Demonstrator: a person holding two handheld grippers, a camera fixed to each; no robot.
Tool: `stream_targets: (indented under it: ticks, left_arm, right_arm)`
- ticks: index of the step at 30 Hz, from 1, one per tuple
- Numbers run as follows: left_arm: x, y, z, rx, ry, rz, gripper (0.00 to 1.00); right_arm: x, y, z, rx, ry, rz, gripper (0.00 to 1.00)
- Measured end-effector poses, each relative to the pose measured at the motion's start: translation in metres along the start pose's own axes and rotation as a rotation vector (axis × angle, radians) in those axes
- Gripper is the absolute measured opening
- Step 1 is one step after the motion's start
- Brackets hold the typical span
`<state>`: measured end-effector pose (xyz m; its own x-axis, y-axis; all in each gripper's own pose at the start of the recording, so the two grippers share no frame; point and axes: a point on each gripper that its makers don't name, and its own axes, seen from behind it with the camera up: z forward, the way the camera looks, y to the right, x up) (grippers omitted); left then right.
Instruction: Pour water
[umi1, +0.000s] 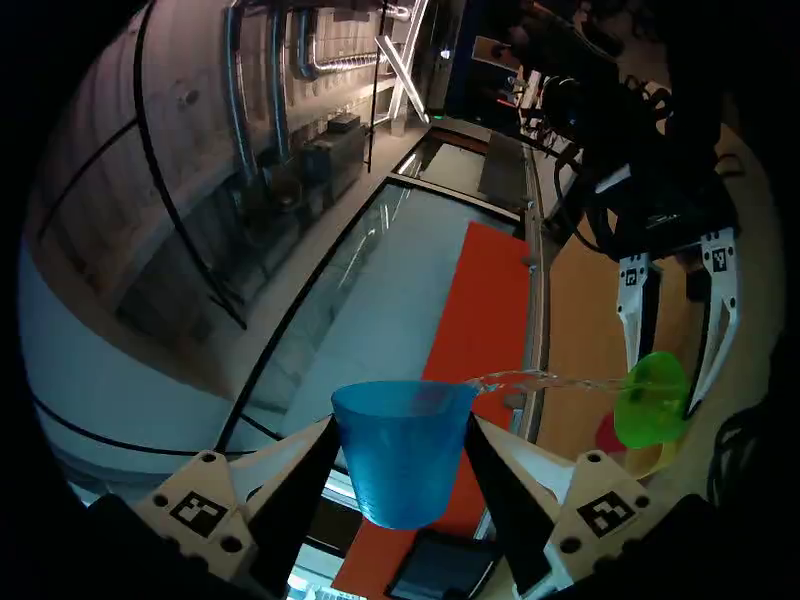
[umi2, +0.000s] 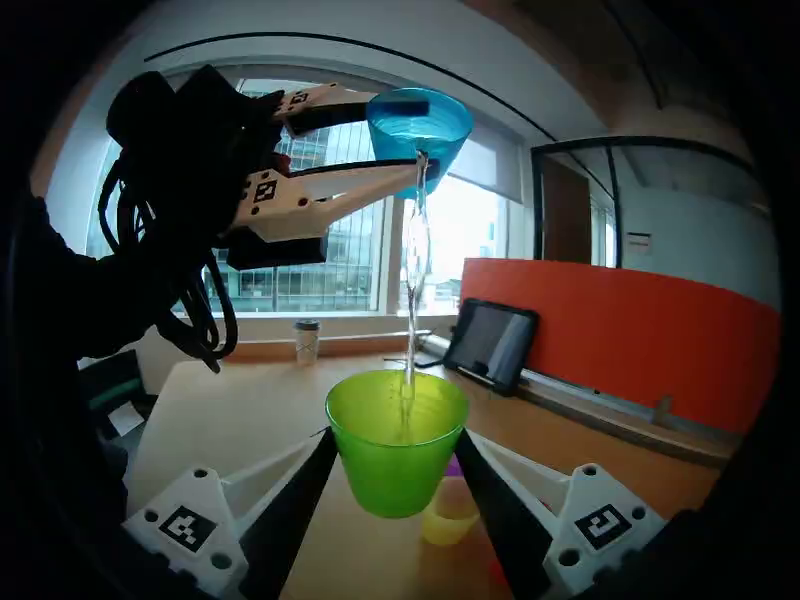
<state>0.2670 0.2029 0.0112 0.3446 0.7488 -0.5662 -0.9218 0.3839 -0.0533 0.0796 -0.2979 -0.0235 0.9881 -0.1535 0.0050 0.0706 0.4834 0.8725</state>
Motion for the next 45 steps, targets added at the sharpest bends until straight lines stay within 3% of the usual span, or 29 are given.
stream_targets:
  ticks: [35,45]
  left_arm:
    - [0.009,-0.012,0.000,0.038,0.020,0.174,0.85]
    - [0.010,-0.006,-0.001,0.040,0.024,0.241,0.85]
  right_arm:
    - [0.001,0.003,-0.001,-0.011,0.009,0.003,0.87]
    - [0.002,0.004,-0.001,-0.014,0.013,0.005,0.87]
